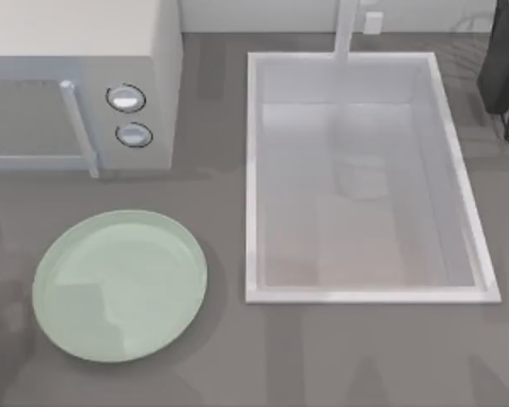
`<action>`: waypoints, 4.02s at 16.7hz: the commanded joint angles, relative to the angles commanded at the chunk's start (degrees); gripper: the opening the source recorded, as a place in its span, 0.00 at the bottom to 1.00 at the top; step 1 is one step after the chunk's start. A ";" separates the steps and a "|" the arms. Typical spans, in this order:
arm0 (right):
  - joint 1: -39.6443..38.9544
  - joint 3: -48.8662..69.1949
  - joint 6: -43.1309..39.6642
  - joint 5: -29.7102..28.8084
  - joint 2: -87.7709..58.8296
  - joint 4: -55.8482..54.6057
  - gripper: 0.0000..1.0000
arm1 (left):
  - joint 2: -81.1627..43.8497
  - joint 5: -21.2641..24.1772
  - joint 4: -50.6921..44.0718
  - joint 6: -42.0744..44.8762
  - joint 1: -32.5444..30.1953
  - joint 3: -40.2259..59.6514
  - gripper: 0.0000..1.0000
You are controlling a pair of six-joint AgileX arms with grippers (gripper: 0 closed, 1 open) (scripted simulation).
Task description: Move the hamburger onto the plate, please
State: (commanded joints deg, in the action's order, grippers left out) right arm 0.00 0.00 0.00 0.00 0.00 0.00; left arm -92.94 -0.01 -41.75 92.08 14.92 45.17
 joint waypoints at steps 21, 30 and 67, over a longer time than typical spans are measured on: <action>0.00 0.00 0.00 0.00 0.00 0.00 1.00 | -4.43 0.01 8.06 0.19 0.13 -4.16 0.02; 0.00 0.00 0.00 0.00 0.00 0.00 1.00 | -0.57 -0.23 2.14 -1.34 0.00 -2.04 0.00; 0.00 0.00 0.00 0.00 0.00 0.00 1.00 | -9.08 -0.81 -19.76 62.64 -38.04 28.31 0.00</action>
State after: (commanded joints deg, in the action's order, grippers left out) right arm 0.00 0.00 0.00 0.00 0.00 0.00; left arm -102.02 -0.82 -61.51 154.72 -23.12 73.47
